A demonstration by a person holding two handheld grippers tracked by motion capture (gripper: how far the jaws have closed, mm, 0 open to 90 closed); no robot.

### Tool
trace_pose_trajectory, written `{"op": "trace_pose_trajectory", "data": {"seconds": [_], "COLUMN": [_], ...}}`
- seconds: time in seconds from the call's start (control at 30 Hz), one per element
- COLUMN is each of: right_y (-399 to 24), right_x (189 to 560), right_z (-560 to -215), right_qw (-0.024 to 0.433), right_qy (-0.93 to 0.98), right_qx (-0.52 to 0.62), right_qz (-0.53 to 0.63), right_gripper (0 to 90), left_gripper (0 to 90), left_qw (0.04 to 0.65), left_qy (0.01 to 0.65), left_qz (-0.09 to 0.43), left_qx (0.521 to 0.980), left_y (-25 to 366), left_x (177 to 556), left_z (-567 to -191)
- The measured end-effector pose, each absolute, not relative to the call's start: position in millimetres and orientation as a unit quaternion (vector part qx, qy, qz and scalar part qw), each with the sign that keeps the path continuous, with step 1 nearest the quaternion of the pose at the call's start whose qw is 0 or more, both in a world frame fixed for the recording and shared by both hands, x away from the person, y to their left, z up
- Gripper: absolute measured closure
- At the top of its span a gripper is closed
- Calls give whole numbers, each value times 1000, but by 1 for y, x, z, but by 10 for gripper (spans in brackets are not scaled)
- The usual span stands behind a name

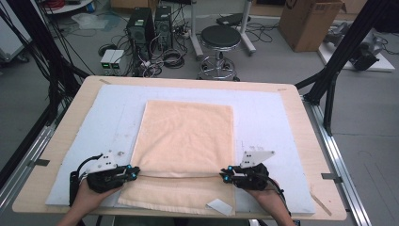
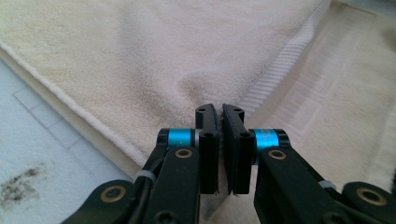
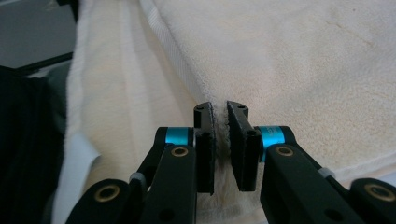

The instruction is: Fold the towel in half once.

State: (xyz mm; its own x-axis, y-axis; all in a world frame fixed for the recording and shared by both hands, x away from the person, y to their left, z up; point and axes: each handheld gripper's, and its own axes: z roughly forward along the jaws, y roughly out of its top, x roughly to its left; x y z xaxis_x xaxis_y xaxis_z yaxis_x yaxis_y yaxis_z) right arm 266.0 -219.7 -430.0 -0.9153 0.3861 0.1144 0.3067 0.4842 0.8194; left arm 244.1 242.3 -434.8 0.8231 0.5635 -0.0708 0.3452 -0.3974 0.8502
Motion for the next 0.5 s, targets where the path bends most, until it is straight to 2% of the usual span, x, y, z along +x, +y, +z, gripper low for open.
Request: {"op": "trace_pose_trajectory", "data": {"seconds": [0.5], "right_y": [-224], "right_x": [233], "right_z": [-430], "right_qw": [-14], "right_qy": [870], "right_qx": [153], "right_qz": [468], "right_gripper": [800], "left_gripper": [849], "left_qw": [472], "left_qy": [229], "left_qz": [86], "left_qx": [847], "left_y": [249], "left_x": [205], "left_z": [-433]}}
